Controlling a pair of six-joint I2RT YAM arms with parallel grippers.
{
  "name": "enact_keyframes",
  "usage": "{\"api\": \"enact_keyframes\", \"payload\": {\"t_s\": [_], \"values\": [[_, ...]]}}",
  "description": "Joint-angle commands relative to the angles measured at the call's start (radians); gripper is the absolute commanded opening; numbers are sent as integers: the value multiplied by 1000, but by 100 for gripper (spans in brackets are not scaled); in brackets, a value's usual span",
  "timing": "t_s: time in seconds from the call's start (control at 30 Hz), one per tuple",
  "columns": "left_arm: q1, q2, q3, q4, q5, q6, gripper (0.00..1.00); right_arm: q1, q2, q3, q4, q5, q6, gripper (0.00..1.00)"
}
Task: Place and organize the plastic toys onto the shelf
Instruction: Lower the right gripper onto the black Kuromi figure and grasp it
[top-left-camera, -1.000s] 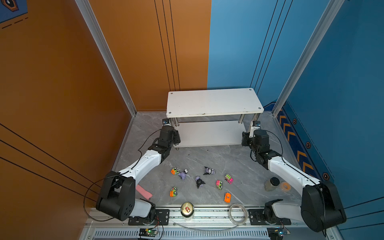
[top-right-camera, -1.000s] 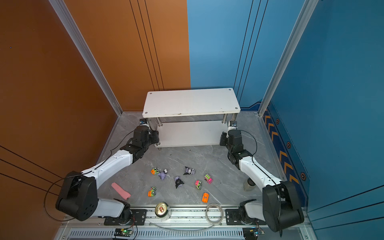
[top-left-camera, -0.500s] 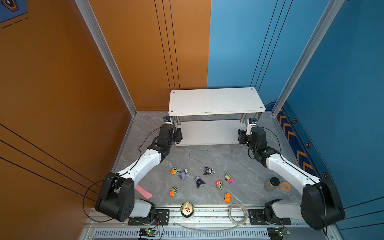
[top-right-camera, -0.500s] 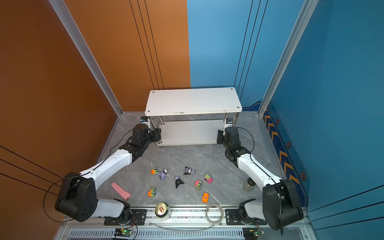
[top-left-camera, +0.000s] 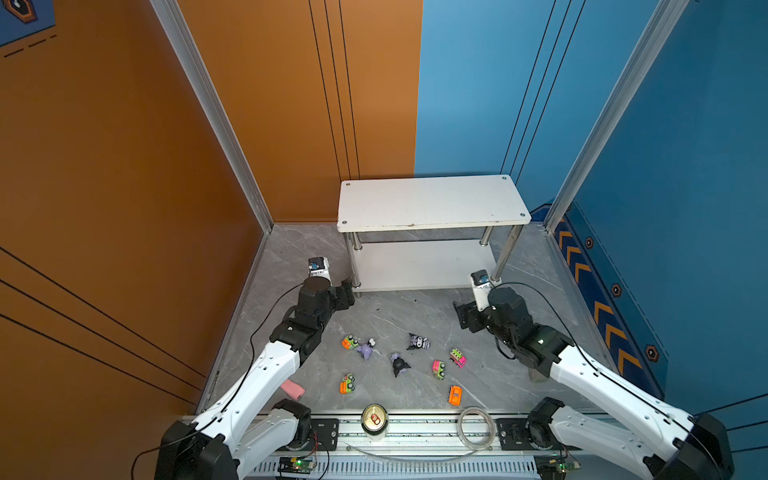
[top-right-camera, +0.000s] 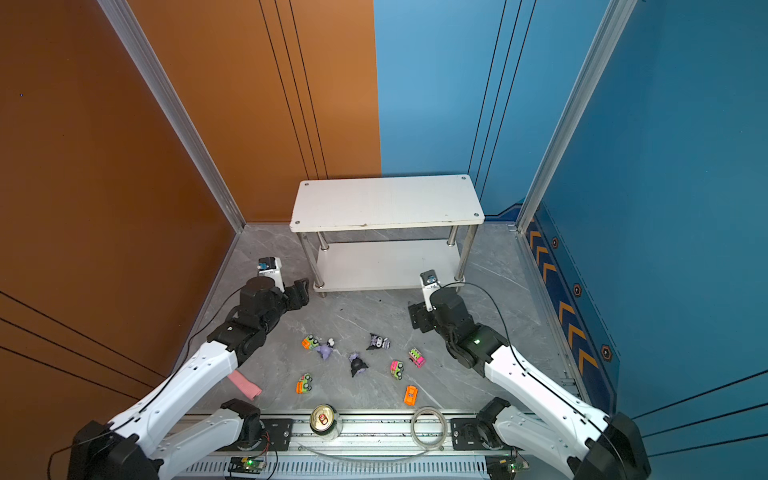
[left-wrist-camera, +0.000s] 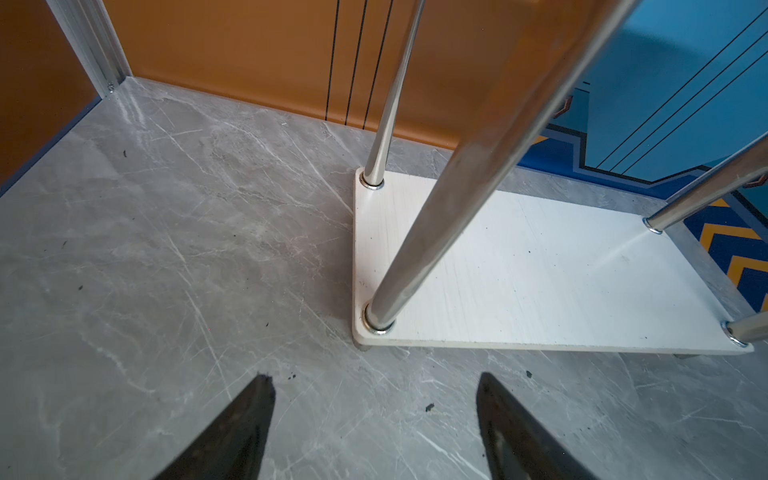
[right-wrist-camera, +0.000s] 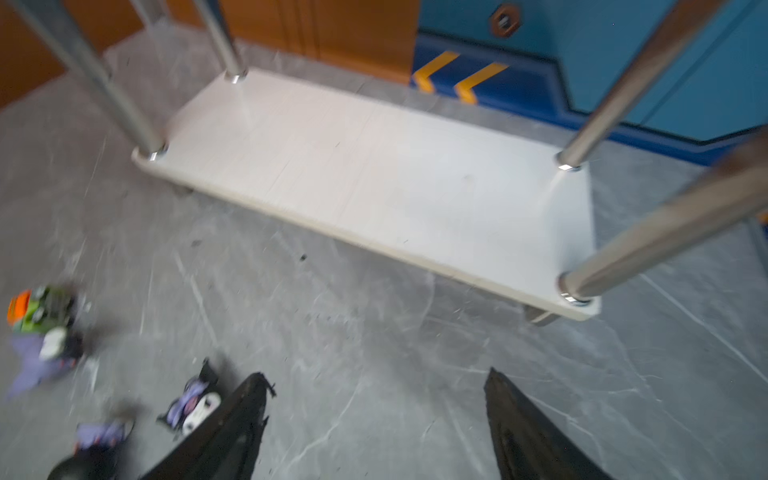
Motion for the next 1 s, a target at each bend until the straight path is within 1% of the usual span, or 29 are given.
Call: {"api": "enact_keyframes", "payload": {"t_s": [0.0, 0.03, 0.13, 0.17, 0.2, 0.23, 0.27, 0.3, 0.33, 0.5, 0.57, 0.7, 0.77, 0.9, 0.97], "values": [[-10, -60, -29, -62, -11, -35, 80, 86, 167, 98, -186, -69, -92, 84], [-13, -73, -30, -82, -8, -38, 84, 107, 225, 131, -205, -71, -106, 84], [-20, -106, -39, -123, -10, -41, 85, 163, 389, 225, -257, -84, -151, 85], [-22, -116, -45, -135, -15, -43, 91, 178, 437, 253, -264, -82, -163, 85], [-24, -127, -50, -142, -16, -44, 92, 186, 474, 273, -265, -87, -176, 86], [-26, -138, -56, -152, -19, -44, 97, 191, 513, 295, -267, -96, -185, 87], [-26, -150, -63, -157, -22, -45, 100, 196, 549, 325, -277, -116, -195, 88], [-27, -158, -69, -156, -26, -46, 99, 198, 576, 348, -283, -131, -204, 98], [-27, -167, -71, -157, -31, -47, 98, 201, 608, 377, -298, -141, -211, 100], [-26, -185, -77, -156, -35, -48, 98, 226, 710, 455, -330, -188, -248, 100], [-26, -181, -77, -157, -37, -47, 98, 234, 739, 473, -336, -185, -244, 100], [-25, -153, -71, -150, -34, -48, 98, 245, 781, 493, -344, -234, -231, 100], [-24, -136, -66, -146, -31, -48, 98, 245, 798, 496, -343, -234, -234, 99], [-24, -108, -62, -127, -26, -49, 98, 246, 820, 496, -343, -197, -255, 92], [-24, -98, -61, -121, -28, -52, 98, 248, 831, 498, -344, -173, -269, 85]]}}
